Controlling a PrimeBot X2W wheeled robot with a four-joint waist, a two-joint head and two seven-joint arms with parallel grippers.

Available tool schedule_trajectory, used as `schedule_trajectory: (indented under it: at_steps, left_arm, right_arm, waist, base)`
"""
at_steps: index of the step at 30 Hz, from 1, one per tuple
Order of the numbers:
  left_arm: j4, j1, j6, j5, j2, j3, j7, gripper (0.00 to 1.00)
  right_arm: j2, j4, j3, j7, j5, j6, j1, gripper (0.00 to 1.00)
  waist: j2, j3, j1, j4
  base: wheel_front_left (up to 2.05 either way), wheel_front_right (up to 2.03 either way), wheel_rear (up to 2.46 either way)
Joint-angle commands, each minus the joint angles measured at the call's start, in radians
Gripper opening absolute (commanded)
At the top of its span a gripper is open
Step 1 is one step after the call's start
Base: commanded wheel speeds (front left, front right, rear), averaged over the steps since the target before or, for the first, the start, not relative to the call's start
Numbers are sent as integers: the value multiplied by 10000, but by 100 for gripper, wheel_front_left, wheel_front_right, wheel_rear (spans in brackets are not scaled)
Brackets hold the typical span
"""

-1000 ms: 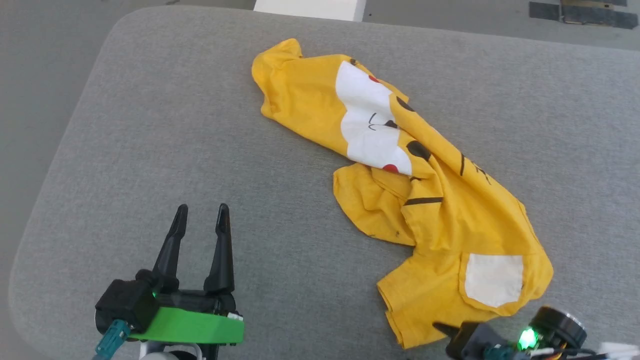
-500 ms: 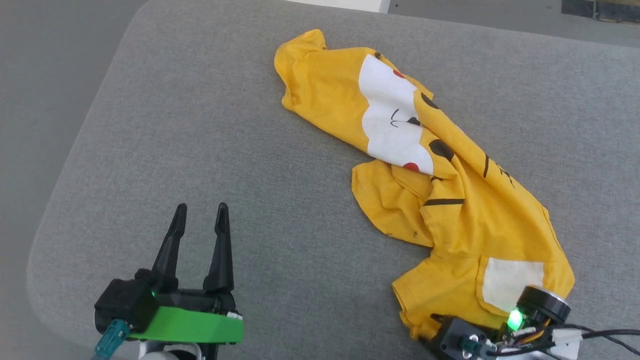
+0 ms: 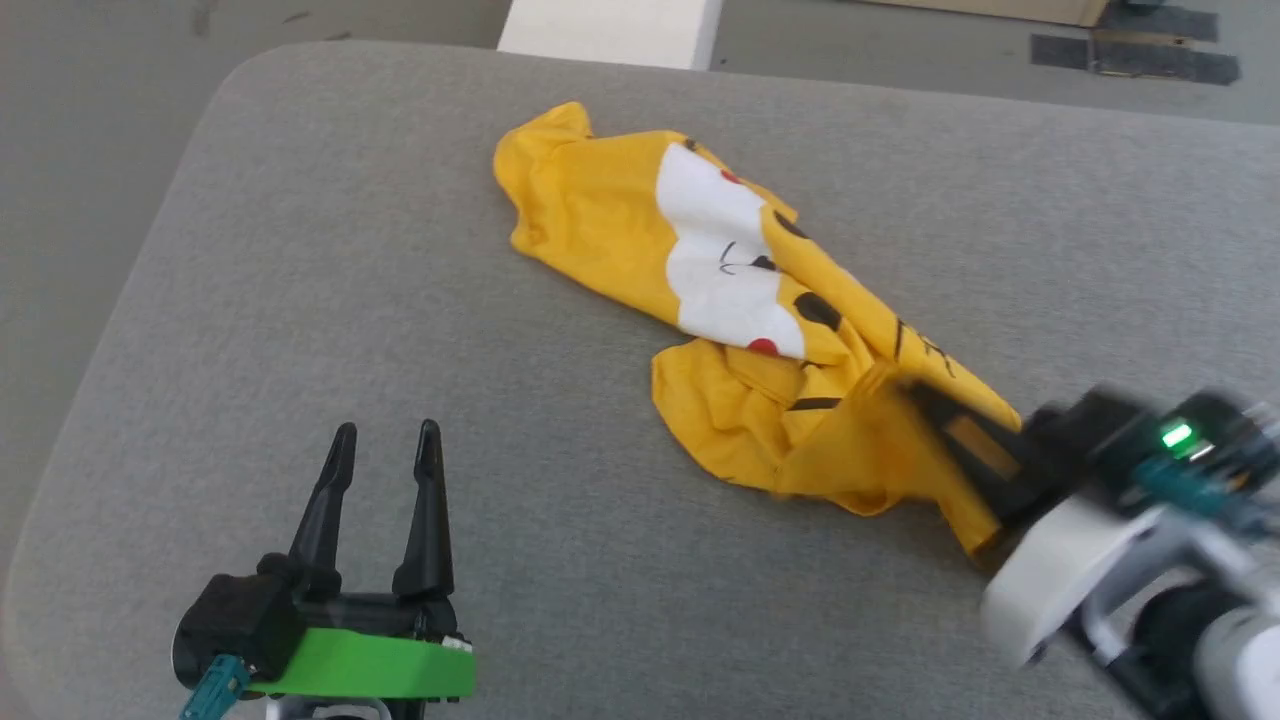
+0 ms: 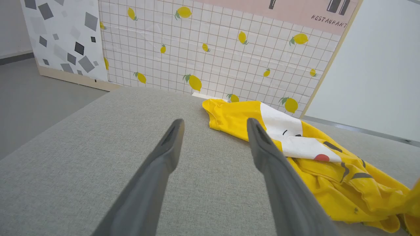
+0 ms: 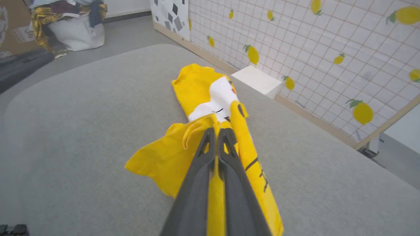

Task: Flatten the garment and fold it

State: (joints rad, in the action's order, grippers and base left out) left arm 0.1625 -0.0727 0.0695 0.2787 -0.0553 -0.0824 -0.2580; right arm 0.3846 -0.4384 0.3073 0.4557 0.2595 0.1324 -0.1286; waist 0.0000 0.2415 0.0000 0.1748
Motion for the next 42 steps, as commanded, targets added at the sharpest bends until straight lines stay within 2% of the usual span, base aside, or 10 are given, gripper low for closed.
schedule_trajectory:
  at_steps: [1, 7, 14, 21, 23, 24, 25, 30, 34, 42]
  left_arm:
    - [41, -93, 35, -97, -21, 2, -38, 100]
    - [138, -114, 38, -154, -121, -4, -38, 100]
    - [206, -100, 39, -111, -219, -13, -33, 100]
    - [235, -63, -3, -41, -298, 3, 68, 100]
    - [228, -17, 0, -10, -322, 1, 104, 100]
    - [225, 8, 6, 5, -335, -5, 122, 100]
    - [216, 42, 14, 18, -354, -13, 140, 100]
    - [184, 160, 22, 47, -415, -33, 159, 100]
    - [215, 156, 19, 38, -489, -33, 152, 100]
    - [492, 135, -21, -27, -643, -37, 164, 100]
  right_arm:
    - [-27, -101, -497, -74, -156, -17, -291, 0]
    - [-822, -327, -3511, -151, -541, -17, -407, 0]
    - [-1902, -132, -7225, -429, -1296, -17, 864, 0]
    - [-2936, 1519, -9062, -932, -2121, -17, 1765, 0]
    - [-2992, 2006, -9123, -1082, -2467, -17, 1753, 1]
    - [-3000, 2220, -9050, -1200, -2599, -17, 1710, 40]
    - [-3015, 2430, -8946, -1372, -2698, -17, 1575, 100]
    - [-2975, 2591, -8159, -2261, -2612, -17, 667, 100]
    - [-3001, 1830, -7206, -2963, -2249, -17, 233, 100]
    - [-3330, 15, -5674, -4020, -2027, -17, 1170, 100]
  waist:
    - [0, -287, 0, -482]
    - [0, -261, 0, -937]
    - [0, -70, 0, -1009]
    - [0, 65, 0, -948]
    - [0, 96, 0, -941]
    - [0, 119, 0, -945]
    - [0, 140, 0, -956]
    - [0, 156, 0, -1047]
    - [0, 89, 0, -1159]
    - [0, 190, 0, -1462]
  base:
    - [0, 0, 0]
    - [0, 0, 0]
    - [0, 0, 0]
    - [0, 0, 0]
    - [0, 0, 0]
    - [0, 0, 0]
    - [0, 0, 0]
    - [0, 0, 0]
    - [0, 0, 0]
    - [0, 0, 0]
